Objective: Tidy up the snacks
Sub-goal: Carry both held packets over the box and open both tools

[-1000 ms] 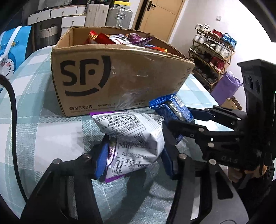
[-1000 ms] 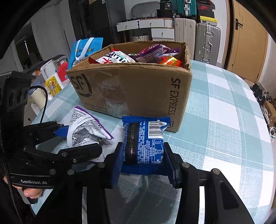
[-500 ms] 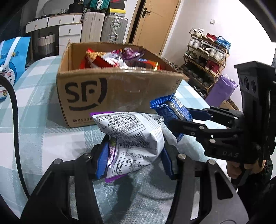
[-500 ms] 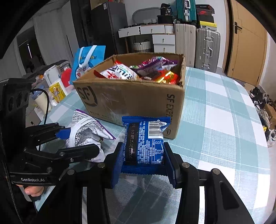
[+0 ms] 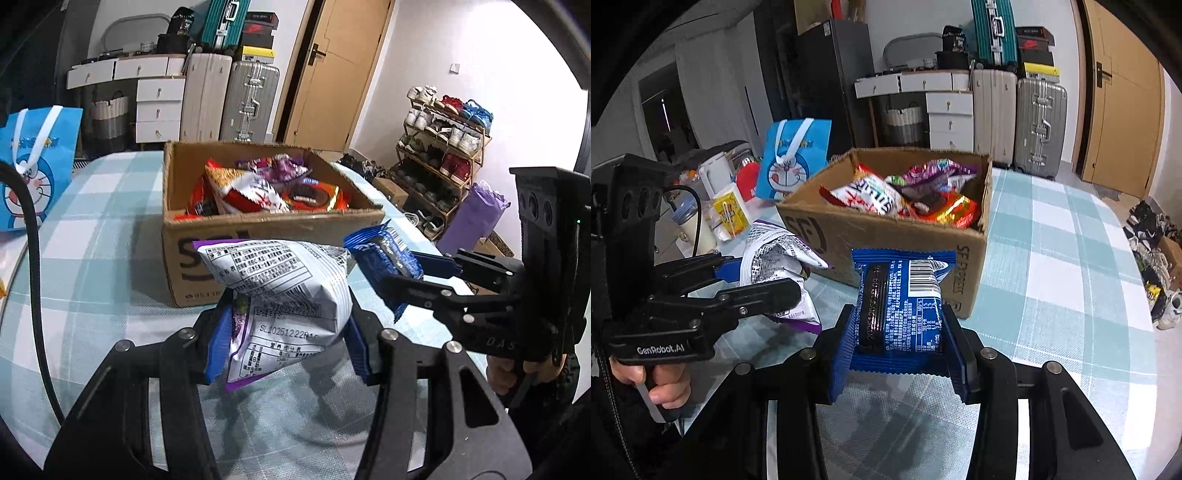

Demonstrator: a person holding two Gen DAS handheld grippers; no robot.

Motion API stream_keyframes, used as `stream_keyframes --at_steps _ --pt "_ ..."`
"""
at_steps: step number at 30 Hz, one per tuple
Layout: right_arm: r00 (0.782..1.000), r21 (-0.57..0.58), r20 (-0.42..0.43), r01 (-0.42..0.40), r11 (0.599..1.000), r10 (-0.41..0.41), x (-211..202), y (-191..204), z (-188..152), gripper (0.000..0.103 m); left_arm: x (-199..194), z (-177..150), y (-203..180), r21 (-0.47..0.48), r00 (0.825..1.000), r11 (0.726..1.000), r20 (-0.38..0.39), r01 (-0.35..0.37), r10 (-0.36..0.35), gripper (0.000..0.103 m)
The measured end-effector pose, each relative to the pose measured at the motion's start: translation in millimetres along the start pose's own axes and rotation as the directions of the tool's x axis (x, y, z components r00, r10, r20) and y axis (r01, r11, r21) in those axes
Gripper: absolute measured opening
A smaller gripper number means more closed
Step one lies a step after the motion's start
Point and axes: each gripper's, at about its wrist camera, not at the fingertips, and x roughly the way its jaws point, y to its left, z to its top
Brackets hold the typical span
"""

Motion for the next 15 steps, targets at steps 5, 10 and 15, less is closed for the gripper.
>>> stream_keyframes --at_steps 5,10,15 --pt "0.999 0.017 0.045 0.015 1.0 -0.015 -16.0 -2.7 7.2 0.045 -18.1 6.6 4.0 -0.007 0.999 1.0 0.031 -0.014 0.014 0.05" --pt "0.997 0.039 0.081 0.016 0.999 -0.019 -25.8 -8.5 13.5 0.045 -35.3 17.1 10.9 -0.016 0.998 1.0 0.061 -0.026 0.027 0.05" --pt "0.995 0.041 0.099 0.011 0.999 -0.015 -29.1 -8.5 23.7 0.045 -48.9 30.9 16.7 -0.019 0.995 0.999 0.09 -0.035 0.036 0.05"
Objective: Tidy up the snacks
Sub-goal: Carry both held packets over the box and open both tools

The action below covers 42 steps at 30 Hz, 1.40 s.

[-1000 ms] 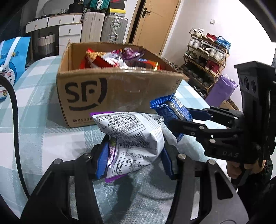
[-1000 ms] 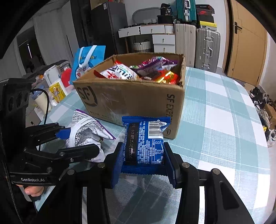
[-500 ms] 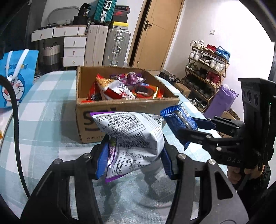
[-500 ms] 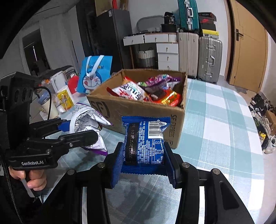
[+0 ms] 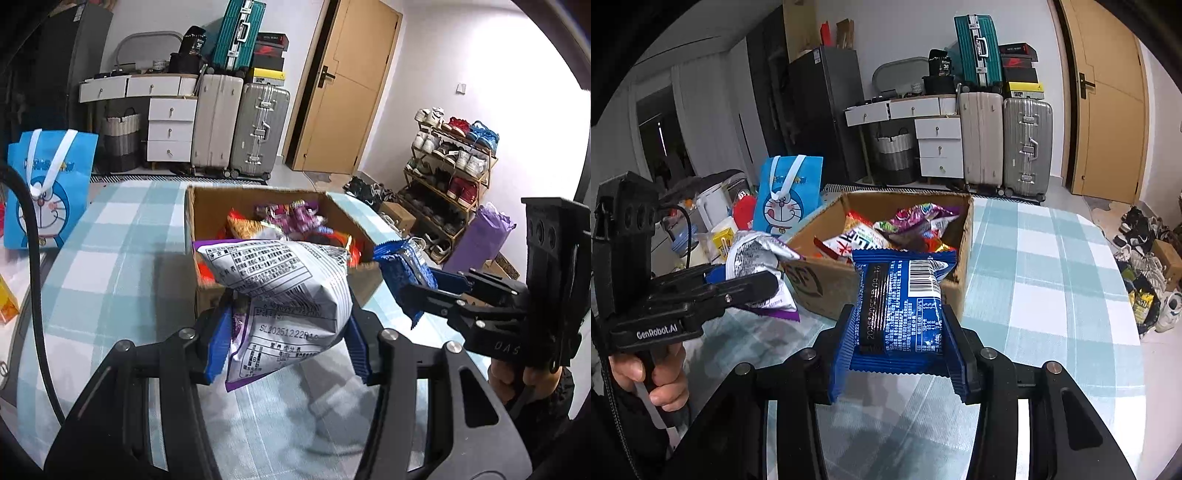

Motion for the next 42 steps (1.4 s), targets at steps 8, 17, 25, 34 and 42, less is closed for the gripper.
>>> stream_keyframes --at_steps 8,17,25,34,42 --pt "0.999 0.009 0.033 -0.002 1.0 0.002 1.3 0.1 16.2 0.045 -8.4 32.0 5.2 0.007 0.999 1.0 0.044 -0.014 0.014 0.05" --pt "0.996 0.028 0.083 0.009 1.0 -0.011 7.5 -4.4 33.9 0.045 0.1 69.9 19.8 0.012 0.997 0.999 0.06 -0.047 0.046 0.05" --pt "0.996 0.019 0.093 0.01 1.0 -0.012 17.3 -4.2 47.2 0.045 36.9 96.8 17.1 0.006 0.995 0.996 0.049 -0.088 0.088 0.05" --pt "0.996 0.022 0.089 0.003 1.0 -0.005 35.3 -5.0 56.1 0.045 88.1 110.9 15.7 0.023 0.992 0.992 0.015 -0.127 0.126 0.05" --pt "0.997 0.018 0.071 0.007 1.0 -0.009 52.7 -8.7 62.9 0.045 118.6 108.5 18.6 0.017 0.992 0.992 -0.008 -0.128 0.128 0.05"
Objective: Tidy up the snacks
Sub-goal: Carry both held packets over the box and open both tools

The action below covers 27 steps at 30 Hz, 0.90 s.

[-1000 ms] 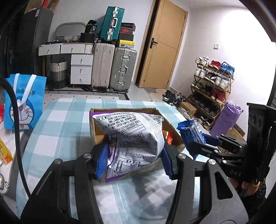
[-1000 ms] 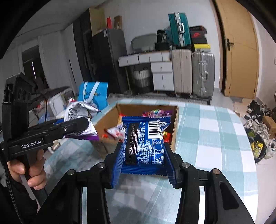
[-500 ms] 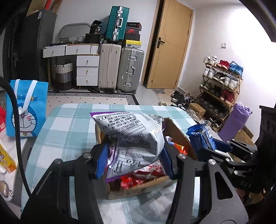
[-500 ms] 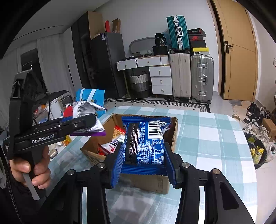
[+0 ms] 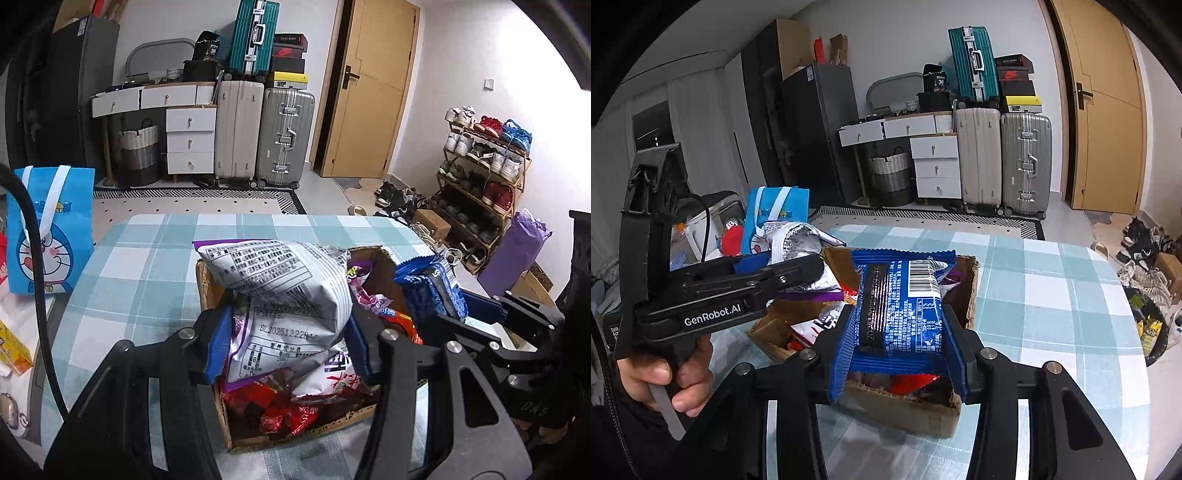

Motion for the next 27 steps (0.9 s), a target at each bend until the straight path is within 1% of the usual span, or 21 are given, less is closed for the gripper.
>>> stream_keyframes --at_steps 9,16,18,23,27 --pt "1.0 0.001 -0.008 0.01 1.0 -0.01 19.4 0.6 3.2 0.045 31.5 4.4 2.9 0.011 1.0 1.0 -0.005 -0.028 0.028 0.05" --pt "0.999 -0.019 -0.046 0.024 1.0 -0.025 36.9 2.7 -1.6 0.045 57.1 3.6 4.6 0.021 0.999 0.999 -0.034 -0.034 0.035 0.05" --pt "0.998 -0.019 -0.06 0.032 0.999 -0.033 42.6 0.9 -2.3 0.045 64.9 2.8 3.7 0.021 0.998 0.999 -0.052 -0.032 0.033 0.05" --pt "0.996 -0.02 -0.073 0.058 0.998 -0.06 52.9 -2.1 -3.2 0.045 80.6 -0.6 0.6 0.055 0.995 0.997 -0.079 -0.049 0.053 0.05" --pt "0.995 -0.024 -0.081 0.056 0.998 -0.058 57.8 -5.0 -3.0 0.045 92.8 -3.0 2.1 0.068 0.993 0.996 -0.094 -0.066 0.072 0.05"
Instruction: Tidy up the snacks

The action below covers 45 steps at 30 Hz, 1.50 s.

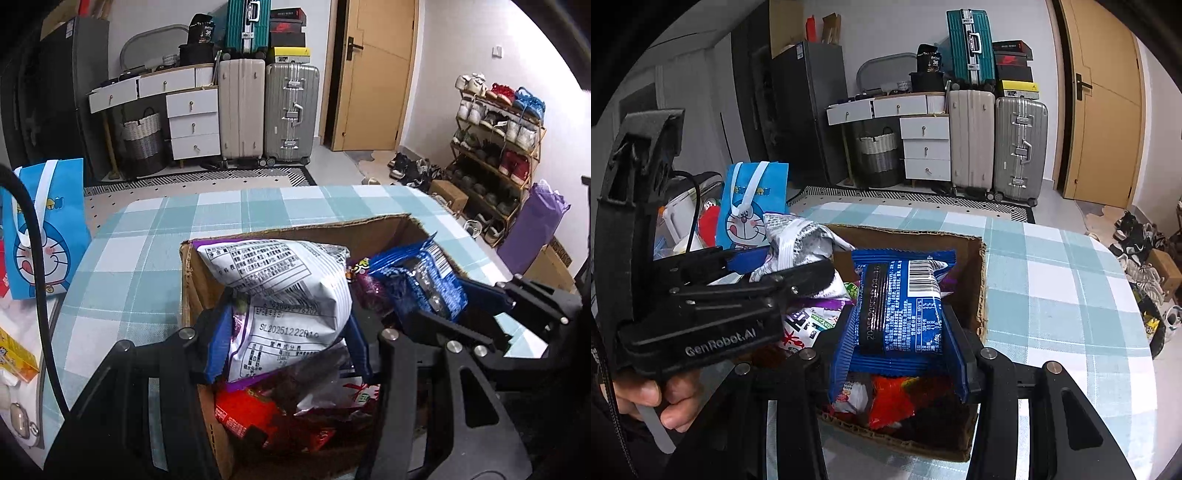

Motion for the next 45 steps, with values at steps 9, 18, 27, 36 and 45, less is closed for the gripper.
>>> stream_keyframes --at_steps 9,18,27,36,45 --pt "0.999 -0.011 0.03 -0.021 1.0 0.022 -5.8 -1.1 4.9 0.049 -6.0 0.0 -0.6 0.044 1.0 0.999 0.013 -0.026 0.026 0.058" --pt "0.994 -0.037 0.11 -0.012 0.999 0.016 -50.1 -2.3 3.7 0.081 -54.3 -12.1 -5.4 0.079 0.997 0.995 0.059 -0.059 0.054 0.088" --pt "0.987 -0.044 0.16 -0.02 0.999 0.027 -93.4 -3.7 -21.7 0.102 -117.2 -46.4 0.9 0.029 0.991 0.999 0.131 -0.026 0.022 0.103" --pt "0.982 -0.015 0.184 -0.047 0.999 0.049 -105.6 -5.9 -53.0 0.103 -148.1 -98.1 3.1 -0.031 0.99 1.0 0.144 0.001 0.004 0.103" --pt "0.978 -0.004 0.201 -0.05 0.999 0.049 -100.3 -5.8 -75.1 0.103 -149.7 -133.2 -0.8 -0.038 0.979 0.999 0.199 -0.032 0.039 0.103"
